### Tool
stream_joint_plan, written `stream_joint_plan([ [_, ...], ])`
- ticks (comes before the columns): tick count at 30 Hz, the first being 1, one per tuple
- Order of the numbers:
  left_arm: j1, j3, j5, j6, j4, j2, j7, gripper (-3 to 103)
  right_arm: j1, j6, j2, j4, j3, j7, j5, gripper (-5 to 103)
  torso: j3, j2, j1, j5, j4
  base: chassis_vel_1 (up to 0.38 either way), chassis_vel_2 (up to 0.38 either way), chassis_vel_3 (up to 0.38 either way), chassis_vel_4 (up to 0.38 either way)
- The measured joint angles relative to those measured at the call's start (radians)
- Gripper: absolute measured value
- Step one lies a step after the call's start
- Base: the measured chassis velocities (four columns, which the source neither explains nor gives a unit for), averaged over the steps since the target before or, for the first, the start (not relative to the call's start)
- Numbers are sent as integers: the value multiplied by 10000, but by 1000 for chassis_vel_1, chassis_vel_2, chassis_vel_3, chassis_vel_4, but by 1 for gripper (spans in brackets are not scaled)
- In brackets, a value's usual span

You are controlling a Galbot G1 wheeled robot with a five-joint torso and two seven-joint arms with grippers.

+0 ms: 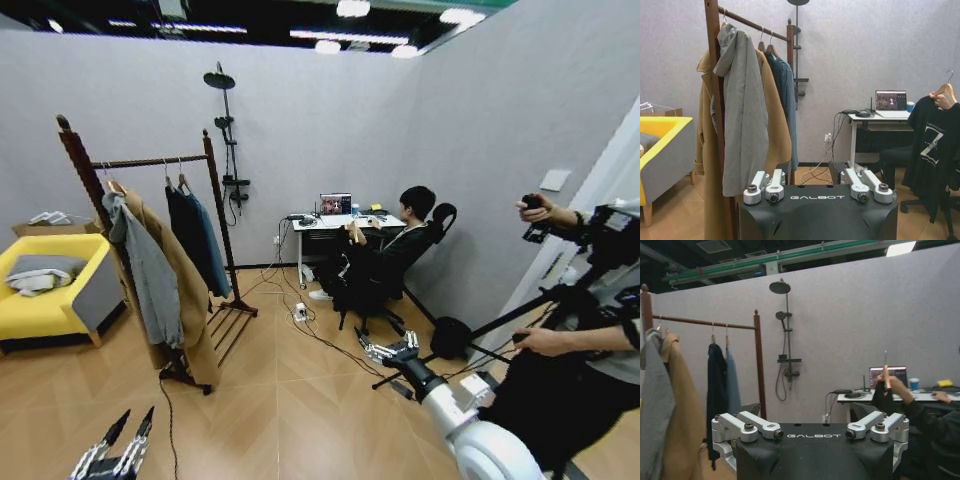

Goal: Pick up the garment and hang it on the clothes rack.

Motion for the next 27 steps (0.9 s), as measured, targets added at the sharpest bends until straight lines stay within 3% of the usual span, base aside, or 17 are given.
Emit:
stream_joint_plan([
  [2,0,0,0,1,0,0,0,46,-193,257,-21,-67,446,6,88,100,0,0,0,-3,-1,0,0,0,0],
  [7,0,0,0,0,0,1,0,46,-1238,1710,210,-1374,2346,580,135,100,0,0,0,1,-6,0,0,0,0],
  [12,0,0,0,0,0,0,0,46,-1953,2525,219,-2217,3109,767,34,100,0,0,0,2,-9,0,0,0,0],
  [15,0,0,0,0,0,0,-1,46,-2106,2515,287,-2102,3032,839,181,100,0,1,0,-1,-7,0,0,0,0],
  [21,0,0,0,0,0,0,0,46,-1577,1157,662,-834,2092,1199,636,100,0,0,0,-3,-1,0,0,0,0],
  [27,0,0,0,0,0,0,0,46,-1406,872,481,-535,1817,1421,703,100,0,0,0,-4,-3,0,0,0,0],
])
